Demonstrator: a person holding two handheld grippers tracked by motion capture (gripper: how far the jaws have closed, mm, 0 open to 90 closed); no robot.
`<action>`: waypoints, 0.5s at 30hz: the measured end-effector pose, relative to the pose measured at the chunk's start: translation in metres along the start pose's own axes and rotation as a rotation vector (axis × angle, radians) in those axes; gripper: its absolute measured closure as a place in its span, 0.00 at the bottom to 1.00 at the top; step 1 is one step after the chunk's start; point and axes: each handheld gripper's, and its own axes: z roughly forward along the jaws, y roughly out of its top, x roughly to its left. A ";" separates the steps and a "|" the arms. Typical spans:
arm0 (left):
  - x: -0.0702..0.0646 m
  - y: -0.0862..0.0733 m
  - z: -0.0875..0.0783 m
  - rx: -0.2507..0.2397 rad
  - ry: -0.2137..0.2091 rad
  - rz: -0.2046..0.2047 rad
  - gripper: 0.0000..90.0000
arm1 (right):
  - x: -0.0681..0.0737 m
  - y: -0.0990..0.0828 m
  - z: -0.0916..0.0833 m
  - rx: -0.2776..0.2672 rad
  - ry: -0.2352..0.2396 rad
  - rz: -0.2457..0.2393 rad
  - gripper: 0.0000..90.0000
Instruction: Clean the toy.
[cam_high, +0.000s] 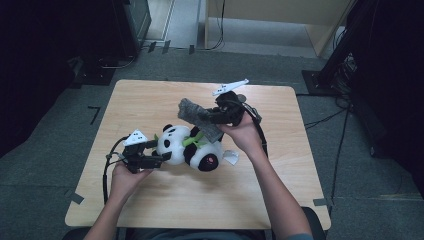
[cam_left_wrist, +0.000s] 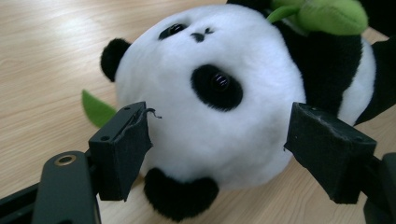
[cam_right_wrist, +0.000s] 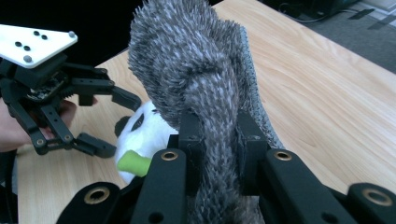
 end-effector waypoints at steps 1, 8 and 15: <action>-0.001 0.000 0.002 -0.001 -0.001 0.007 0.21 | 0.000 0.001 0.003 0.001 0.006 -0.003 0.86; -0.005 -0.006 0.012 0.013 0.038 0.040 0.13 | 0.009 0.006 0.025 0.012 0.022 -0.045 0.86; -0.004 -0.011 0.018 0.008 0.051 -0.003 0.09 | 0.012 0.008 0.036 0.003 0.034 -0.056 0.86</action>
